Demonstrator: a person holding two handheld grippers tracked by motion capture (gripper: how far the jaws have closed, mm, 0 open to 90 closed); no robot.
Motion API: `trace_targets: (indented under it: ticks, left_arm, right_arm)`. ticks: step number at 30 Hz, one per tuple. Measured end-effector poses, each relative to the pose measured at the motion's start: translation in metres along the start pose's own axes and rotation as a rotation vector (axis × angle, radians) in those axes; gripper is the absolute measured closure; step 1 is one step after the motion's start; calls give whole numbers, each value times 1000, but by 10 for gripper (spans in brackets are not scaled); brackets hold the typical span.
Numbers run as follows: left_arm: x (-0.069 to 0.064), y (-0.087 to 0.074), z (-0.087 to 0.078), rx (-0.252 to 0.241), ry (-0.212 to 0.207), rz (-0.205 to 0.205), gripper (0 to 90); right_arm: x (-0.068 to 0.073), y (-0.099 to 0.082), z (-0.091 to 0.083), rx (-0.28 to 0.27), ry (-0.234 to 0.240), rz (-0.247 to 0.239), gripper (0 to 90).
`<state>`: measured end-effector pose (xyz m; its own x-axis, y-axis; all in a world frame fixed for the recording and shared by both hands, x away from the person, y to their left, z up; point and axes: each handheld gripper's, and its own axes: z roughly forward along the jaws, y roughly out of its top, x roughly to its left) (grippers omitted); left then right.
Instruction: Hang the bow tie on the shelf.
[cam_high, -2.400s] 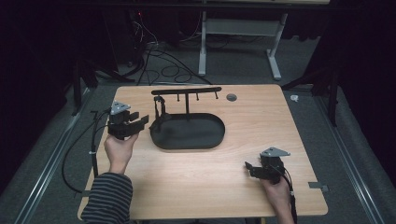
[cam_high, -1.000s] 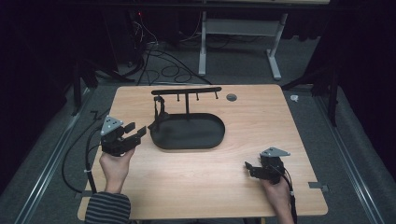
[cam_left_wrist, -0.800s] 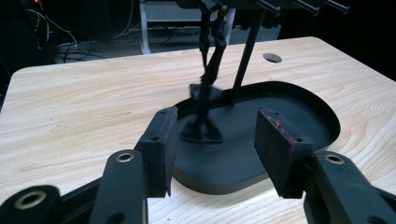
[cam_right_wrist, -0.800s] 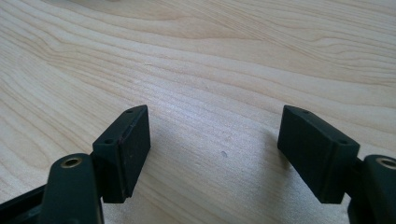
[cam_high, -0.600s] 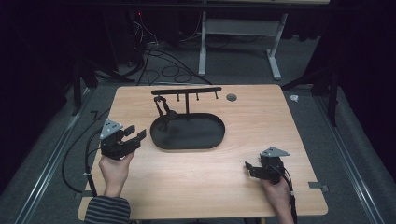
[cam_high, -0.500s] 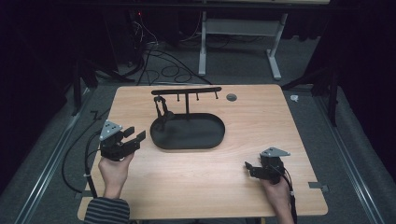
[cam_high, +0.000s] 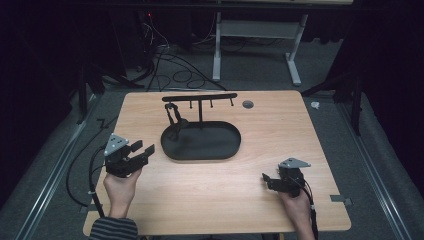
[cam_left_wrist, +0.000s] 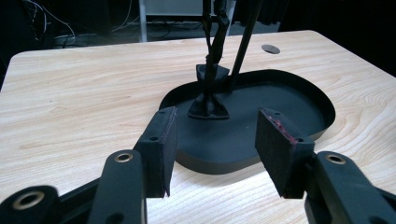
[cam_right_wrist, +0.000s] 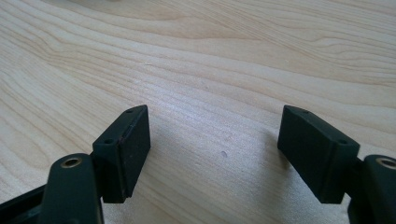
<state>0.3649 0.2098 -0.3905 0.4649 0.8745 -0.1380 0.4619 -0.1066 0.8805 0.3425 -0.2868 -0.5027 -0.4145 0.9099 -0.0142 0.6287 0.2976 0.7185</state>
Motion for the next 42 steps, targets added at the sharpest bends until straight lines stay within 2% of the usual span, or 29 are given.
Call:
trace_targets:
  ticks: [26, 42]
  left_arm:
    - [-3, -19, -7, 8, 2, -11, 489]
    - [-3, -30, -1, 51, 3, -18, 487]
  right_arm:
    - [0, 0, 0, 0, 0, 0, 267]
    - [0, 0, 0, 0, 0, 0, 267]
